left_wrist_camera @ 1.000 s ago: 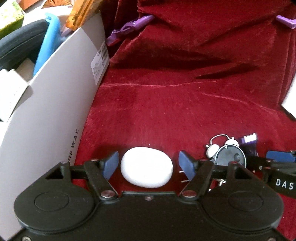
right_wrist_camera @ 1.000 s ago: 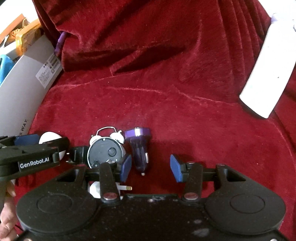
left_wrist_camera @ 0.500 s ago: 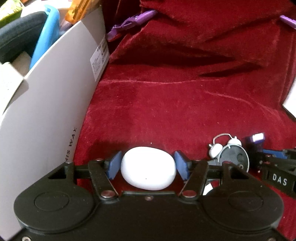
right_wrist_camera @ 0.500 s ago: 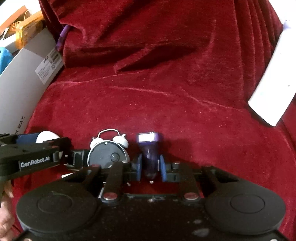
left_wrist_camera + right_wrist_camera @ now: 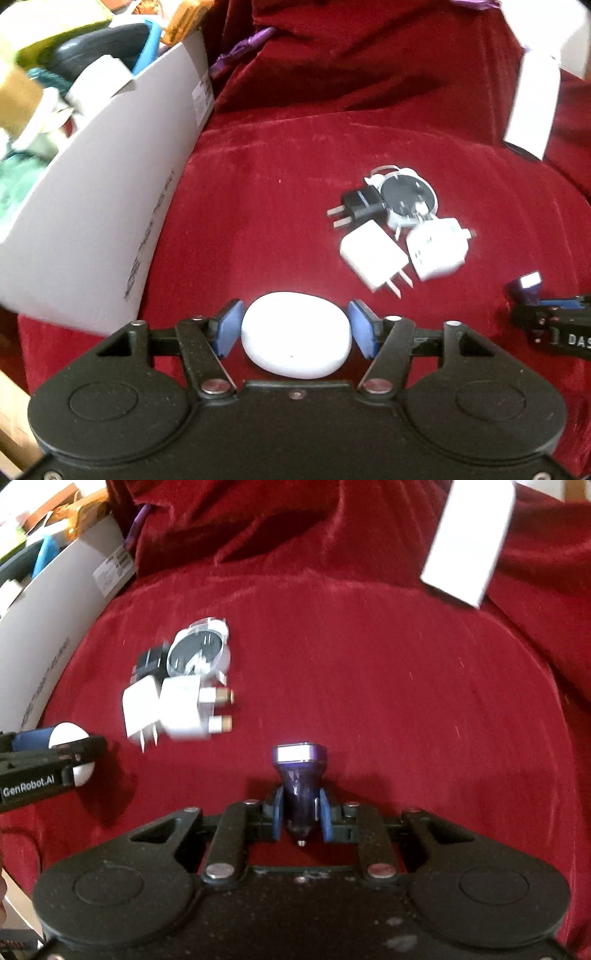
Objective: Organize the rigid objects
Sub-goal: 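Grasp the white oval case with the left tool while the right tool grasps the purple car charger, then carry the white oval case and purple car charger over the woven basket, then lower both held items into the basket and open both tools, then move both open tools back toward the remaining adapters and clock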
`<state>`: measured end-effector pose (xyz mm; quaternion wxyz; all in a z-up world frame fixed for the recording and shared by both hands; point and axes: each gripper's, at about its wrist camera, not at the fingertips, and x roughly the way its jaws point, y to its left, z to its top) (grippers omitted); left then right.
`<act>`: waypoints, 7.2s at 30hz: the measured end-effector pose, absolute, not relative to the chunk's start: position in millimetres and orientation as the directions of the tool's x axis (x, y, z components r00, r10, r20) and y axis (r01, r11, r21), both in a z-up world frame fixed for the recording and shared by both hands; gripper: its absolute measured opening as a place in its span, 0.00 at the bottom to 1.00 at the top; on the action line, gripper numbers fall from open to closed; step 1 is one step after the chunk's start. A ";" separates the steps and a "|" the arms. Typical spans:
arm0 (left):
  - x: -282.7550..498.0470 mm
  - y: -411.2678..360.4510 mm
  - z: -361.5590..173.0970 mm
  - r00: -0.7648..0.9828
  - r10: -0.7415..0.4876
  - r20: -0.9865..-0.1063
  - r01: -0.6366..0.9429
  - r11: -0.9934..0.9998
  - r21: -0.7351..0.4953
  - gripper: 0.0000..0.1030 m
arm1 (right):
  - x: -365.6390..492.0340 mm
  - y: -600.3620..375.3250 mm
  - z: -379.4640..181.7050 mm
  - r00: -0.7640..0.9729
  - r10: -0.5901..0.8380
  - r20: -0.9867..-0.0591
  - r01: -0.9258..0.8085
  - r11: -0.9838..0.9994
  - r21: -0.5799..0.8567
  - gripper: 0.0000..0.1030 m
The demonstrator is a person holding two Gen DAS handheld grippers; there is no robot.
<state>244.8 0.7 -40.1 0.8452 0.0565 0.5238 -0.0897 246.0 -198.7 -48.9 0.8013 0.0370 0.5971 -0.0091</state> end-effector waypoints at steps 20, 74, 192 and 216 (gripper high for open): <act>187.4 -11.5 -70.3 0.622 -0.024 -0.783 0.312 0.924 0.220 0.83 | 185.6 -180.7 -55.4 0.492 -0.041 -0.869 0.017 0.999 -0.038 0.34; 179.0 12.9 -8.3 0.547 -0.251 -0.798 0.360 0.932 -0.046 0.57 | 203.4 -197.2 -30.8 0.481 -0.050 -0.875 0.064 0.998 -0.022 0.27; -12.6 4.1 8.1 0.421 -0.232 -0.877 0.347 0.934 -0.081 0.71 | -11.4 -173.5 0.2 0.439 0.112 -0.891 0.038 0.989 0.143 0.33; -51.9 12.4 62.6 0.604 -0.263 -0.752 0.318 0.945 -0.075 0.84 | -86.9 -195.9 135.6 0.700 0.015 -0.714 0.051 0.996 0.071 0.48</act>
